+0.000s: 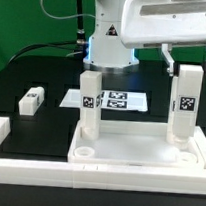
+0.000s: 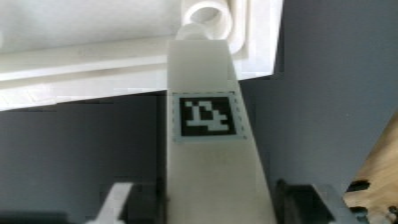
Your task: Assemble desk
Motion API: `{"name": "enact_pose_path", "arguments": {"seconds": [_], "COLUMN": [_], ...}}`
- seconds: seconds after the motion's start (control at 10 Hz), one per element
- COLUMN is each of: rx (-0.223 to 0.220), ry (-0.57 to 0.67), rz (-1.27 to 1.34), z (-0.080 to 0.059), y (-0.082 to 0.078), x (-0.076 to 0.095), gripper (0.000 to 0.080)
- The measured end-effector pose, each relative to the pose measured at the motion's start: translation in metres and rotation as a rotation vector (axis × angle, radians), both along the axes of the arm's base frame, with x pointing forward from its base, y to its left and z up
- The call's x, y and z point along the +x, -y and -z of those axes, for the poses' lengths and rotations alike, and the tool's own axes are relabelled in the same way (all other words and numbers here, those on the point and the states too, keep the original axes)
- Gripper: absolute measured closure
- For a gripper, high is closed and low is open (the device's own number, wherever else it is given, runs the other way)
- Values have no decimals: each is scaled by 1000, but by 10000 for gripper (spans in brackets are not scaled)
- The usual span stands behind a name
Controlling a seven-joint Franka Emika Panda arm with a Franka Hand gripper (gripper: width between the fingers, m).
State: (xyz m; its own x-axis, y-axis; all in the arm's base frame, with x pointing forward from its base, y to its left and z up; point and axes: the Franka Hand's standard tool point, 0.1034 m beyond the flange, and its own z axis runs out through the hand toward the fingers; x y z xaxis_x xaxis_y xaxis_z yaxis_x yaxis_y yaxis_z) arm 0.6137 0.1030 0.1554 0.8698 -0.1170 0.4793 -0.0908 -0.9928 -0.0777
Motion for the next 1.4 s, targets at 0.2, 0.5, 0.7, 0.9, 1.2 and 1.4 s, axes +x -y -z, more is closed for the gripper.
{"name": "enact_pose_path", "arguments": {"seconds": [0.2,0.5,0.7,0.9,1.2,1.4], "rx": [5,1,0,0,-7,-11], "ry": [-6,-17,-17,-7,-24,-32], "rz": [6,0,-2,-8,-11,-13], "z": [6,13,15,15,26,33], "y": [-3,-7,-8,-12,-12,-13], "x": [1,-1,0,0,-3,-5], "gripper": [505,505,505,505,505,506]}}
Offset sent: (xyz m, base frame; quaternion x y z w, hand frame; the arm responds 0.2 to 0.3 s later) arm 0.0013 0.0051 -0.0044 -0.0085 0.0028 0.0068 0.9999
